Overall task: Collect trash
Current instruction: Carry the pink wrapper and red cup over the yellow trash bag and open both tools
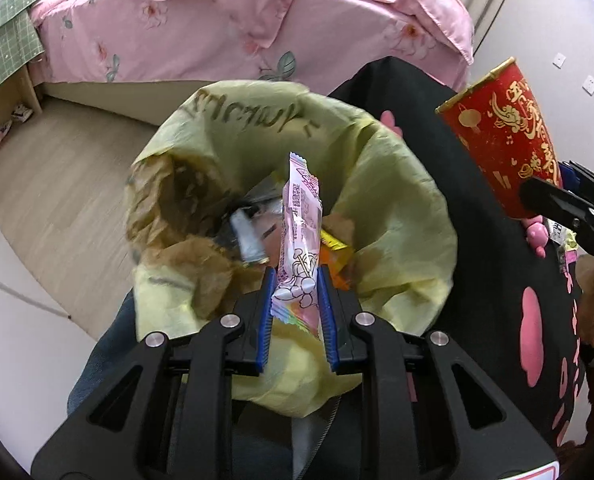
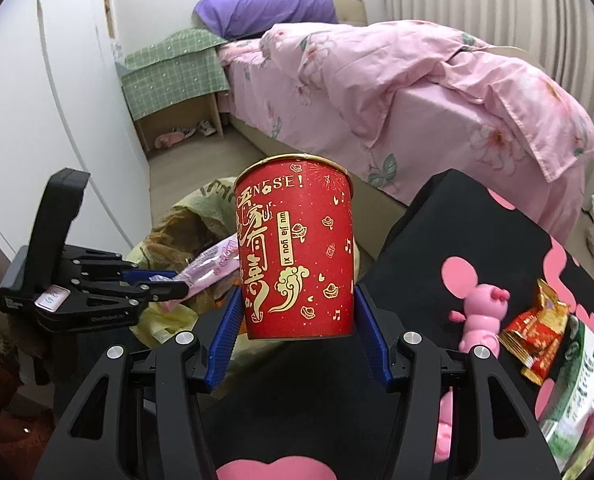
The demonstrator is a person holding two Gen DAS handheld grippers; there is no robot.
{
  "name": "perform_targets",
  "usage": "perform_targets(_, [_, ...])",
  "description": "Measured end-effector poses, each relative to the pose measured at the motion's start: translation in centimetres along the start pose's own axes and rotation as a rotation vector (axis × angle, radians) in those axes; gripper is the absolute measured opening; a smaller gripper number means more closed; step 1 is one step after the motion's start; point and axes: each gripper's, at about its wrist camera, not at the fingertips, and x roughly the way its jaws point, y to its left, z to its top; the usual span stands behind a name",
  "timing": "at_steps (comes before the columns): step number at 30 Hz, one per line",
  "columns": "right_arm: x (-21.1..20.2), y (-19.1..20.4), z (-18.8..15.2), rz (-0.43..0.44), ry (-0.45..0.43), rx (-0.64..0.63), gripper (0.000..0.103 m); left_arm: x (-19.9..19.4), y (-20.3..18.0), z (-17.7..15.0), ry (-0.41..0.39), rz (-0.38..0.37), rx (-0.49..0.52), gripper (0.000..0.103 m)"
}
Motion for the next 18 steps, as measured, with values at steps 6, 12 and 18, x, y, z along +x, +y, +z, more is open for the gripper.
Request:
perform_targets(6, [2.3, 0.8, 0.6, 0.024, 0.029, -0.042, 0.053, -0.7, 2.1, -0.5, -0.015, -0.020, -0.057, 0.020])
perform_targets(12, [4.1, 1.7, 1.3, 0.046, 0.055, -0.076, 0.053, -1.7, 2.6, -0.5, -0.041, -0.059, -0.085, 0.020])
perform_targets(18, [5.7, 1.4, 1.8, 0.057, 0.087, -0.044, 0.053, -2.1, 3.1, -0.6, -0.049, -0.074, -0.108, 0.020])
